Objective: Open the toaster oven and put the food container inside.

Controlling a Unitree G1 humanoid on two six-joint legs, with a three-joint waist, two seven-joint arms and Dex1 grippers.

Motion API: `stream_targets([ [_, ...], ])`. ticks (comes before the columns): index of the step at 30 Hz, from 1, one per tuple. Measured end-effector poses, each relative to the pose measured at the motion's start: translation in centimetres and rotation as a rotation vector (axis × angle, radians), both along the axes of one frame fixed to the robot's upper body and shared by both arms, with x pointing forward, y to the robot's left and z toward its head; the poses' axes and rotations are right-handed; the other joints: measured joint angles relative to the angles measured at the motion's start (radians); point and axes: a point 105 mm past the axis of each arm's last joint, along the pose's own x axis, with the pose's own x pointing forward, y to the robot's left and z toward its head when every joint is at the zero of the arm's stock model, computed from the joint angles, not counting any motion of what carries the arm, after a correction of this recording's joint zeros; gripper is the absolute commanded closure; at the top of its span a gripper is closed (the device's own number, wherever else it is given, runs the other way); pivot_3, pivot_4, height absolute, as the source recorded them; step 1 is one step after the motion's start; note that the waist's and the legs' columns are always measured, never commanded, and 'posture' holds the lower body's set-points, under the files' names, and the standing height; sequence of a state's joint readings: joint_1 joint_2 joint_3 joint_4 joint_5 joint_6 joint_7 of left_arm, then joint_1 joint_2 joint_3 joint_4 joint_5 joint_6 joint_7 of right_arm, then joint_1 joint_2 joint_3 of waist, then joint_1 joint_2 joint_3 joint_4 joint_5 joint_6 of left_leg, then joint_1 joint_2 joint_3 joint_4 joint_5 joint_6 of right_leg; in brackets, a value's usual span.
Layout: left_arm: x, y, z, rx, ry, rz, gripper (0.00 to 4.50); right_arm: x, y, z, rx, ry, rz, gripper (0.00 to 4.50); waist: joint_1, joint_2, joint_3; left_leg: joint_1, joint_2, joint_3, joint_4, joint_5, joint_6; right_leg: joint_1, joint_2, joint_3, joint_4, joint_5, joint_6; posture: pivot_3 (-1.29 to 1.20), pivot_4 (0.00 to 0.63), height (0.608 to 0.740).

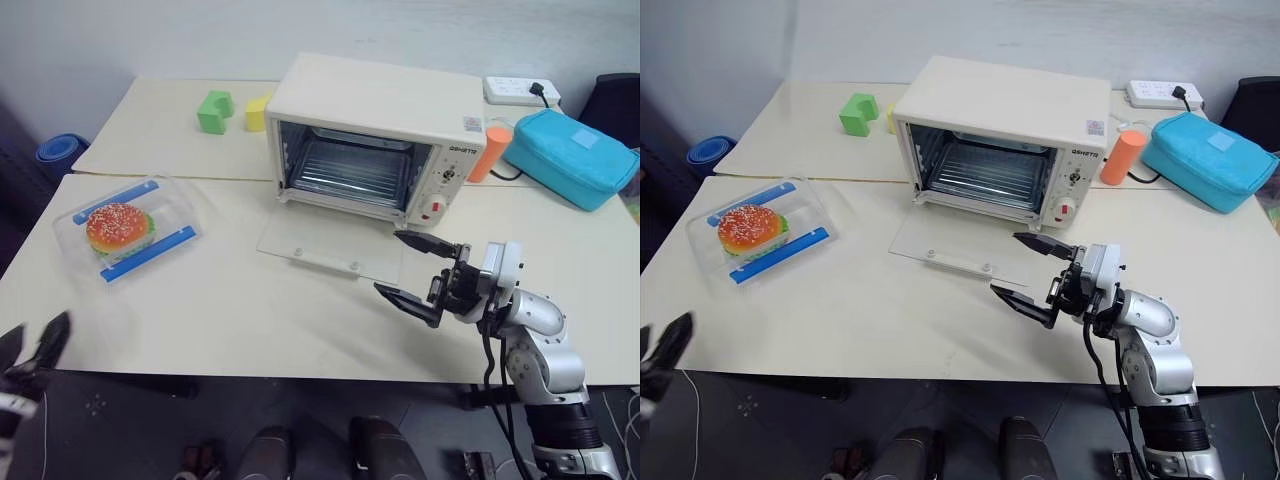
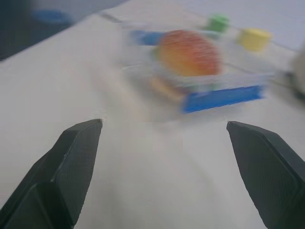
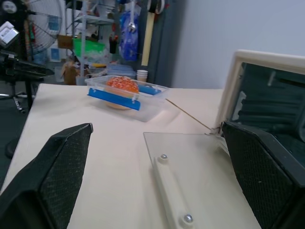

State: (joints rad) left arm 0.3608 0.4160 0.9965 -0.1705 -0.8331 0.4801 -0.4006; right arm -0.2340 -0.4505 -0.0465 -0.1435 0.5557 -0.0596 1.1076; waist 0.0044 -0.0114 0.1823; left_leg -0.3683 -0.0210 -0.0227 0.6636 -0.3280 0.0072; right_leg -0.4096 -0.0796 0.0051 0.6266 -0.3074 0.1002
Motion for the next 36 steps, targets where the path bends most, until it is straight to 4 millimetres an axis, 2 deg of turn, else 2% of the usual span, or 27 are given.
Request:
stream_targets([
  [3, 1.0, 1.3, 0.8, 0.008, 0.019, 0.011, 0.04, -0.1, 0.1, 0.0, -0.004, -0.008, 0.004, 0.0, 0.012, -0.002, -0.001, 0.0, 0.0, -0.002, 0.0, 0.0, 0.0, 0.001, 0.0, -0.001, 0.0, 0.0, -0.001, 0.0, 0.15, 0.74],
  [8, 6.7, 1.1, 5.2, 0.033, 0.014, -0.058, 0.04, -0.3, 0.2, 0.1, -0.009, -0.015, 0.006, 0.0, 0.016, -0.003, -0.002, -0.001, 0.0, -0.003, 0.0, 0.0, -0.001, 0.0, 0.0, -0.002, 0.001, 0.001, -0.002, 0.0, 0.15, 0.74],
  [11, 9.4, 0.9, 6.6, -0.011, 0.075, -0.091, 0.04, -0.3, 0.1, 0.0, -0.014, -0.01, -0.001, 0.0, 0.004, -0.003, -0.002, -0.001, 0.0, -0.003, -0.001, 0.0, -0.005, -0.002, 0.001, -0.002, 0.002, 0.001, -0.003, 0.0, 0.15, 0.74],
  [16, 12.3, 1.4, 6.7, -0.082, 0.235, -0.102, 0.04, -0.4, 0.0, -0.1, -0.024, -0.005, -0.016, 0.0, -0.022, -0.003, -0.002, -0.002, 0.0, -0.001, -0.002, 0.0, -0.007, -0.004, 0.002, -0.002, 0.003, 0.001, -0.003, 0.0, 0.15, 0.74],
  [19, 13.3, 1.8, 6.2, -0.092, 0.315, -0.095, 0.04, -0.5, 0.0, 0.0, -0.022, -0.007, -0.026, 0.0, -0.033, -0.003, -0.002, -0.002, -0.001, 0.0, -0.003, 0.0, -0.007, -0.004, 0.002, -0.001, 0.005, 0.001, -0.003, 0.0, 0.15, 0.74],
  [22, 13.7, 2.2, 5.7, -0.093, 0.358, -0.08, 0.54, -0.5, -0.1, -0.3, -0.02, 0.009, -0.042, 0.0, -0.034, -0.003, -0.002, -0.002, 0.0, 0.001, -0.003, 0.0, -0.007, -0.005, 0.002, 0.0, 0.005, 0.001, -0.003, 0.0, 0.15, 0.74],
  [34, 14.2, 2.9, 5.6, -0.067, 0.418, -0.086, 4.18, -0.2, -0.2, -0.3, -0.015, 0.007, -0.078, 0.0, -0.03, -0.003, -0.002, 0.0, 0.0, 0.001, -0.002, 0.002, -0.009, -0.005, 0.001, 0.0, 0.007, 0.001, -0.003, 0.0, 0.15, 0.74],
  [36, 14.1, 3.0, 5.5, -0.057, 0.43, -0.082, 4.48, -0.2, -0.3, -0.3, -0.019, -0.001, -0.084, 0.0, -0.031, -0.003, -0.002, 0.0, 0.0, 0.001, -0.002, 0.002, -0.009, -0.006, 0.001, 0.0, 0.009, 0.001, -0.003, 0.0, 0.15, 0.74],
])
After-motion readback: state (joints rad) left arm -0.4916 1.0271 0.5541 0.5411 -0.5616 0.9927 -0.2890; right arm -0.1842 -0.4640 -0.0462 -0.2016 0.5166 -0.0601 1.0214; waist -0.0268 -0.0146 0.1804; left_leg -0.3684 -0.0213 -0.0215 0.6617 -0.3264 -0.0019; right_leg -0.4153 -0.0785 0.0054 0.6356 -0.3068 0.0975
